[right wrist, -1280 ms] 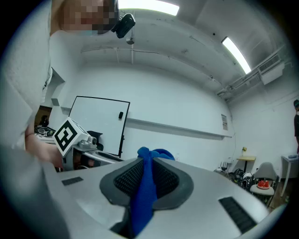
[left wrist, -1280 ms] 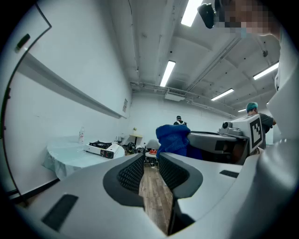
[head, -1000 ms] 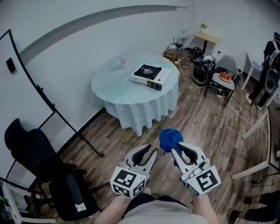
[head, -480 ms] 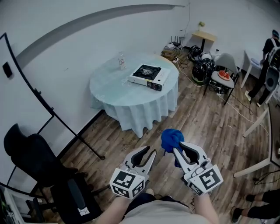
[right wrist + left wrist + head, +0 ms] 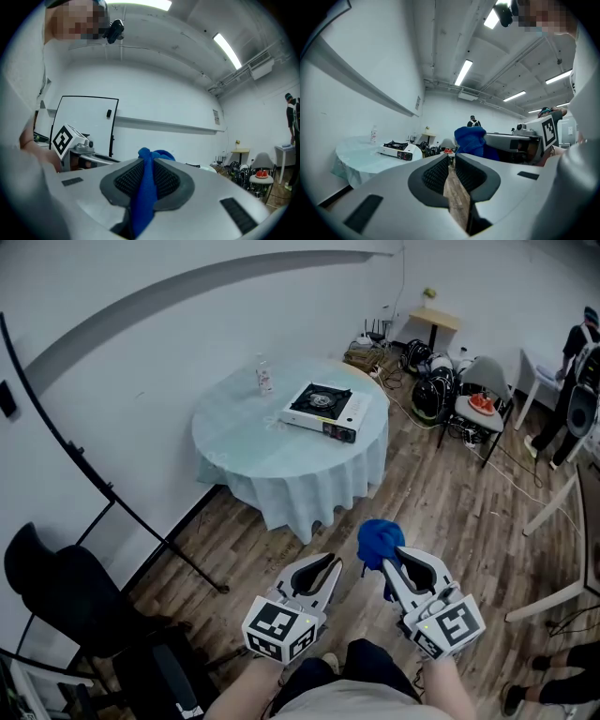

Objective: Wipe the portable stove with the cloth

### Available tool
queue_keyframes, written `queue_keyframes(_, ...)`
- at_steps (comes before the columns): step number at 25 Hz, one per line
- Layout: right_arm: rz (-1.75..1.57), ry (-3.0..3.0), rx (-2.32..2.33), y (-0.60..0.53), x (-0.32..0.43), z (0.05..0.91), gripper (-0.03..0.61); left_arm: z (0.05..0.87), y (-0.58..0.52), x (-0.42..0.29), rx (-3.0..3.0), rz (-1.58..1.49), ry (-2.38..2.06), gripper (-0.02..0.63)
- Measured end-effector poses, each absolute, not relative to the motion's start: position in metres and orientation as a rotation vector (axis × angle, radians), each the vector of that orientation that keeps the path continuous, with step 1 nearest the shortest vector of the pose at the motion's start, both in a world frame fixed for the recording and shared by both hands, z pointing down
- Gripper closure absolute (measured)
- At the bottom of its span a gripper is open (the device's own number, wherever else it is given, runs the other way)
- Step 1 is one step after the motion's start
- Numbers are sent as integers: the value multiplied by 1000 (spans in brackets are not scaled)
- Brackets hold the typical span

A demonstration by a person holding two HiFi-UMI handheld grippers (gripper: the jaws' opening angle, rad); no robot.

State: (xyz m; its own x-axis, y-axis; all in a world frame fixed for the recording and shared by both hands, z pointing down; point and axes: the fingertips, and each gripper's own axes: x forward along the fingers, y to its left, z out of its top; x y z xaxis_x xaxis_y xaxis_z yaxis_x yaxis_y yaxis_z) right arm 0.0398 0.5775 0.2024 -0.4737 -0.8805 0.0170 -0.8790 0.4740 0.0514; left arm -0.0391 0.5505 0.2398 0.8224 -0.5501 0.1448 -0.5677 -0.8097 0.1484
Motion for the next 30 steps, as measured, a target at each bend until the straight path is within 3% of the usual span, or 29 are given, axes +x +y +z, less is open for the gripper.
queue_keyframes(7, -44, -2669, 1530, 532, 27, 212, 508, 247, 509, -47, 2769, 94, -886, 589)
queue_keyframes(30, -43, -2737, 1391, 257, 102, 224, 508, 254, 240, 32, 2711, 96, -985, 591)
